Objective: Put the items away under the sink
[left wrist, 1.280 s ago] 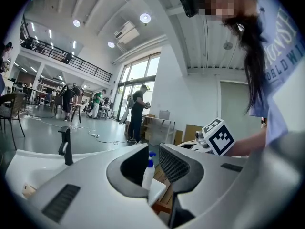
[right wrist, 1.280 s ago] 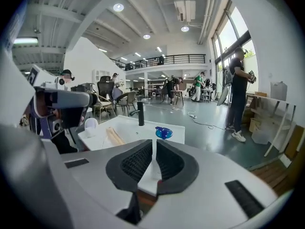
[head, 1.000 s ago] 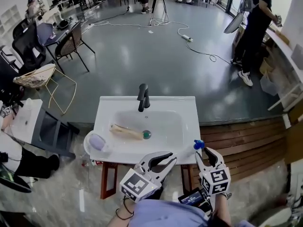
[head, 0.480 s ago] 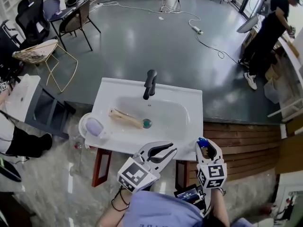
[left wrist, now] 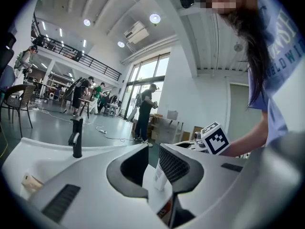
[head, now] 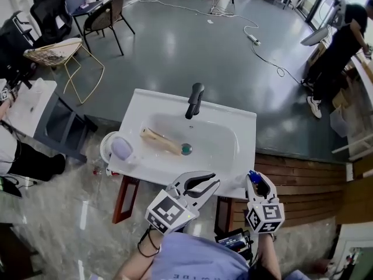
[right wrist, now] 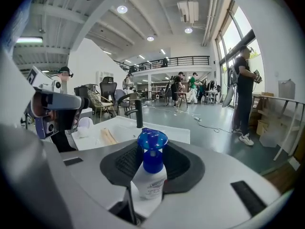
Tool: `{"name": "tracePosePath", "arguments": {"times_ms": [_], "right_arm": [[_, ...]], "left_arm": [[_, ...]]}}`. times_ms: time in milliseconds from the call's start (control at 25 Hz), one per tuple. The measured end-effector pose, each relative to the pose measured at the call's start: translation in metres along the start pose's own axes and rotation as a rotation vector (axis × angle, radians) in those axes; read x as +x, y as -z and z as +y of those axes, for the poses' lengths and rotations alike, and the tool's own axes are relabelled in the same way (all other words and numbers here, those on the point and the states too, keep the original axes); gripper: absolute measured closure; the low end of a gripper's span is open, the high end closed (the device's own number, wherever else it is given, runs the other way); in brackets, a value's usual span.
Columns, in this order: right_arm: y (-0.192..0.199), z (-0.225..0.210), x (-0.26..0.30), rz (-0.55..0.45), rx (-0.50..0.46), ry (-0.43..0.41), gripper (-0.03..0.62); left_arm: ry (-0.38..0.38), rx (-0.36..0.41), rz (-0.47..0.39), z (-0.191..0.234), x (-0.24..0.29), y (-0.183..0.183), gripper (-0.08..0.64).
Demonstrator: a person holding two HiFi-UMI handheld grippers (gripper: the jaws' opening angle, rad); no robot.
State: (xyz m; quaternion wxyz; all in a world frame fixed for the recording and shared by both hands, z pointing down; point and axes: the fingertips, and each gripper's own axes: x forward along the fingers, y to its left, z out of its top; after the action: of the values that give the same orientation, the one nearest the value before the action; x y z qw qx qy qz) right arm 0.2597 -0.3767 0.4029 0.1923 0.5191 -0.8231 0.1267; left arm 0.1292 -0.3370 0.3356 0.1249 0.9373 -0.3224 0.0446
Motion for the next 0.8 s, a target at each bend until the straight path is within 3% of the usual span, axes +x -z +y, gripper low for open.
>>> {"name": "tracePosePath", "arguments": {"times_ms": [280,800], "right_arm": [[-0.002,0.015,-0.023,-0.051,0.143,-0.057,0.491],[-0.015,0.040,-0.071,-0.093,0.078,-0.091,0.503]], "left_arm": [[-0.025,0.009,-0.001,-0.004,-0.010,-0.002,0.491],[-0.051,0.033,-0.003,-0.037,-0.036,-0.001,0.491]]}}
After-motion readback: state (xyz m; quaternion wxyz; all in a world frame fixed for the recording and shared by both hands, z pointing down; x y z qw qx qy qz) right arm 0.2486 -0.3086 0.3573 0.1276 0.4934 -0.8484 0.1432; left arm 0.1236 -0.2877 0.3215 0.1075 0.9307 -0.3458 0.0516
